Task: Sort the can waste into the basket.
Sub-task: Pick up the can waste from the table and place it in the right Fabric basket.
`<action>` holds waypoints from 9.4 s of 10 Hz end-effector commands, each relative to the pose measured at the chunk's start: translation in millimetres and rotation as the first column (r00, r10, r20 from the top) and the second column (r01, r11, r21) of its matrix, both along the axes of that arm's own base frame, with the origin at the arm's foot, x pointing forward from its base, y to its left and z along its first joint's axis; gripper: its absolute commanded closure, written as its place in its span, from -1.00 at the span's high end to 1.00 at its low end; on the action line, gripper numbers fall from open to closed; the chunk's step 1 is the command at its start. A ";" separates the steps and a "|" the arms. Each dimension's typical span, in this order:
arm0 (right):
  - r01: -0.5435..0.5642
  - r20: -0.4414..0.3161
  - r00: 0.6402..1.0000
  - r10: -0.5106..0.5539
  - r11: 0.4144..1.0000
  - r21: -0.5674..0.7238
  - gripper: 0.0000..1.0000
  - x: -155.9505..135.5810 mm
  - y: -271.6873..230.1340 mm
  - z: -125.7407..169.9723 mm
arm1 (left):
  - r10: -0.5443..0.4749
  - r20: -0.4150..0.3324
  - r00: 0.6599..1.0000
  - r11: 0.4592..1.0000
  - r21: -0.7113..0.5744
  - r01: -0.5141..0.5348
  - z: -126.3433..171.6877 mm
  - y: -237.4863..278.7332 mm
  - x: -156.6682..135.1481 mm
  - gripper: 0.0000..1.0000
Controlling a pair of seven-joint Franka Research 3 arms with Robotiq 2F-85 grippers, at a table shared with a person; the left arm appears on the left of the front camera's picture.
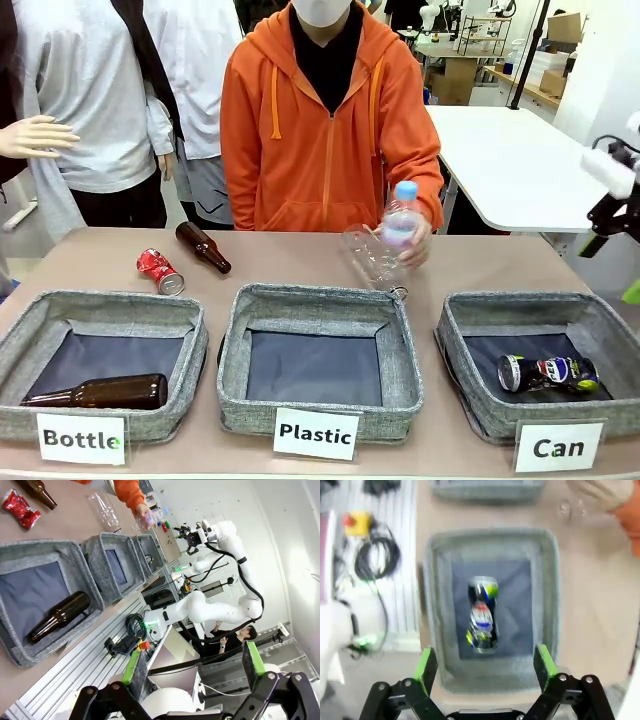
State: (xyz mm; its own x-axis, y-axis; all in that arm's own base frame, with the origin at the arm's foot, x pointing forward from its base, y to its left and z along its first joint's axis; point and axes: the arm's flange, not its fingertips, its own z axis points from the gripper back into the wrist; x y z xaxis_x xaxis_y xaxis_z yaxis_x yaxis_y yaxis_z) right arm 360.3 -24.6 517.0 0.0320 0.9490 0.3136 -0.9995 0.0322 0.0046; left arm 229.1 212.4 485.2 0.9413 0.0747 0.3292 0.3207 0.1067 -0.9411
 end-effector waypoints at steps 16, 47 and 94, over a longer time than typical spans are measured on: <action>0.596 -0.626 0.776 -0.076 0.412 0.689 1.00 22.1 -112.0 -42.4 | 0.004 0.005 1.000 1.000 -0.018 -0.004 1.4 -0.1 -0.3 1.00; 0.596 -0.626 0.776 -0.076 0.412 0.689 1.00 22.1 -112.0 -42.4 | 0.469 -0.025 0.883 0.701 0.619 -0.354 35.8 -32.3 109.8 1.00; 0.596 -0.626 0.776 -0.076 0.412 0.689 1.00 22.1 -112.0 -42.4 | -0.413 -0.222 -0.883 -0.126 0.974 -0.186 -70.0 -297.0 340.1 1.00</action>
